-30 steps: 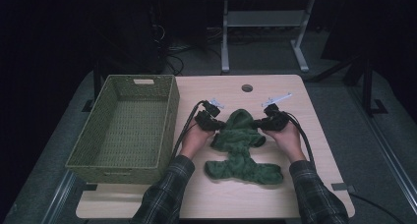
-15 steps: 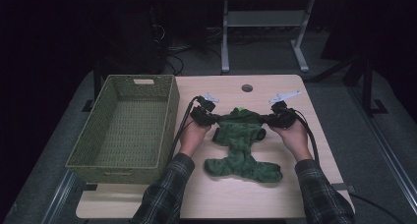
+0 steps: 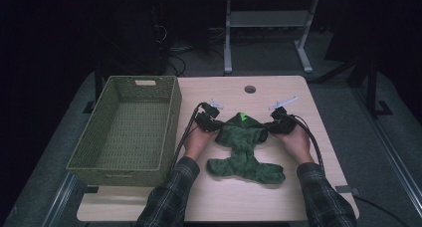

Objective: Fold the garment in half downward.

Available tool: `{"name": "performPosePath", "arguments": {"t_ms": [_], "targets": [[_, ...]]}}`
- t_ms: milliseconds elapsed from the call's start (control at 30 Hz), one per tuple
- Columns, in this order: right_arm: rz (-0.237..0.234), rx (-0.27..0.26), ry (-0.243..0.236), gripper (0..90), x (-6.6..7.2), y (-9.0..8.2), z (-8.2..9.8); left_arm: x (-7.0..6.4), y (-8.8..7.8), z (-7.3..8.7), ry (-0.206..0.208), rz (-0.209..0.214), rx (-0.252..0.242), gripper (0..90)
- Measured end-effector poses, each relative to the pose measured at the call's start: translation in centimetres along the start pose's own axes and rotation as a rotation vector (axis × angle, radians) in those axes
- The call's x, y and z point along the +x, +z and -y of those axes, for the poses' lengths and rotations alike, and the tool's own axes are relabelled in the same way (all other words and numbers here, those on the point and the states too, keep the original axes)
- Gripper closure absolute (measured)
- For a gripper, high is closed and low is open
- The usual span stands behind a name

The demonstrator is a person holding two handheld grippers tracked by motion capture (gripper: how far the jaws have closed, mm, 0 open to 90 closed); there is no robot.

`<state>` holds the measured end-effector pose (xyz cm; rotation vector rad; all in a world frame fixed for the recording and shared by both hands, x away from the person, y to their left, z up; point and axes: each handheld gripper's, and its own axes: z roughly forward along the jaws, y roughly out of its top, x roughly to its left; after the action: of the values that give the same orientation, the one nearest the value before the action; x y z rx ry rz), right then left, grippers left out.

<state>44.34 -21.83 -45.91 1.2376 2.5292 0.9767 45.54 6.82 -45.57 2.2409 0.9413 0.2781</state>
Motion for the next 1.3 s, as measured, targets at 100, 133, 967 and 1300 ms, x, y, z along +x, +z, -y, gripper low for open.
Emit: {"name": "performPosePath", "arguments": {"t_ms": [100,133,967,1300], "targets": [[0.000,-0.041,0.012,70.1,0.1,-1.5,-0.4,0.0,-0.8,-0.4,-0.009,-0.002,-0.018,79.1],[0.000,-0.041,0.012,70.1,0.1,-1.5,-0.4,0.1,-1.2,-0.5,-0.010,0.001,-0.028,79.1],[-0.033,-0.127,-0.033,64.5,5.8,-7.0,1.3,-6.5,-9.2,4.3,0.083,0.047,-0.079,22.9],[-0.079,-0.146,-0.072,64.9,8.6,-7.0,2.3,-9.0,-10.1,8.3,0.103,0.045,-0.067,13.0]]}}
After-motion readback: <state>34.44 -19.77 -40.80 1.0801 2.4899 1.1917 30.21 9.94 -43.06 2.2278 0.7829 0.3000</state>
